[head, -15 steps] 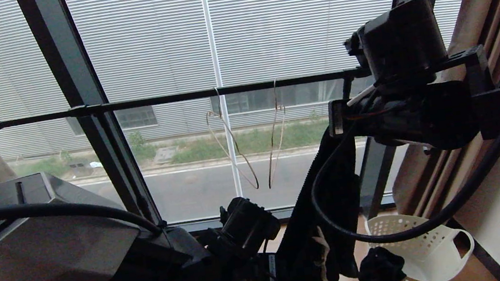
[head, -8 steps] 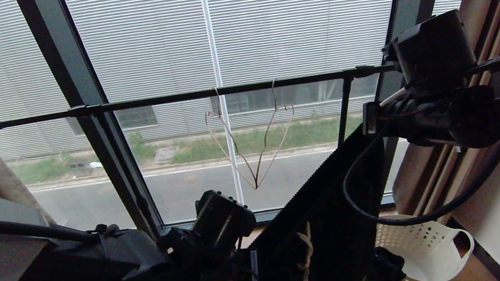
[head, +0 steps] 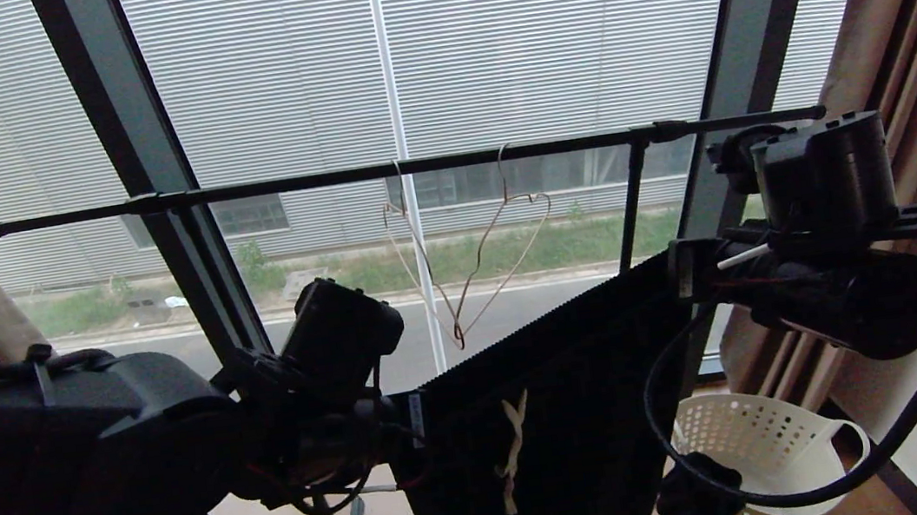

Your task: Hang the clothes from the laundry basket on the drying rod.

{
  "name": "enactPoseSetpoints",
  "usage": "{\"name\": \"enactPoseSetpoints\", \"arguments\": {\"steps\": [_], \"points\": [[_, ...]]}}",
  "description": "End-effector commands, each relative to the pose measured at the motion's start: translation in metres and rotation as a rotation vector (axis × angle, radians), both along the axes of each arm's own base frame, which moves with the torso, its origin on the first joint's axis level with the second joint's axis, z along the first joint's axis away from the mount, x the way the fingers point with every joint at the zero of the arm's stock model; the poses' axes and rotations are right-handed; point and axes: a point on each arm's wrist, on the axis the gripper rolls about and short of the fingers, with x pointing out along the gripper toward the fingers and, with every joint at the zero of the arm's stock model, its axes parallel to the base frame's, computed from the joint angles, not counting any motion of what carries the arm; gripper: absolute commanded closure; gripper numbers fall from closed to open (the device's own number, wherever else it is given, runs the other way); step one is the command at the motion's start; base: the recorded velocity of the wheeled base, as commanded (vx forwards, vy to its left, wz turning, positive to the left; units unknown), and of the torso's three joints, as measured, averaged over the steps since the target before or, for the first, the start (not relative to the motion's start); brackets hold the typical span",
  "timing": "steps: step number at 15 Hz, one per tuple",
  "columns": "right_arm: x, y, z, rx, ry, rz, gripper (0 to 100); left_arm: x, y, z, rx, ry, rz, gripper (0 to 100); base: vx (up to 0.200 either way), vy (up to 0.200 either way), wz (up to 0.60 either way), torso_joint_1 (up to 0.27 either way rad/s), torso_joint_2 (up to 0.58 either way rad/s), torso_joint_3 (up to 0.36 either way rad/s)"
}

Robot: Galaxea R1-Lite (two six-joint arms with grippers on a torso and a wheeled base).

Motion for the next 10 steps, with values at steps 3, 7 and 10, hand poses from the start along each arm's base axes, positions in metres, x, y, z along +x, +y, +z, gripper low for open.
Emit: {"name": "enactPoseSetpoints", "arguments": {"steps": [3, 7, 10], "points": [[-0.006, 0.006, -0.004, -0.045, 0.010, 0.074, 100, 0.007, -0.001, 0.025, -0.020, -0.039, 0.004, 100, 0.000, 0.000, 0.00, 0.000, 0.00, 0.000], [-0.006, 0.008, 0.009, -0.098, -0.015, 0.184, 100, 0.009, -0.004, 0.031, -0.008, -0.067, -0.034, 100, 0.000, 0.000, 0.00, 0.000, 0.00, 0.000], [-0.010, 0.006, 0.011, -0.106, -0.013, 0.200, 100, 0.009, -0.007, 0.035, 0.006, -0.089, -0.068, 100, 0.000, 0.000, 0.00, 0.000, 0.00, 0.000]]}}
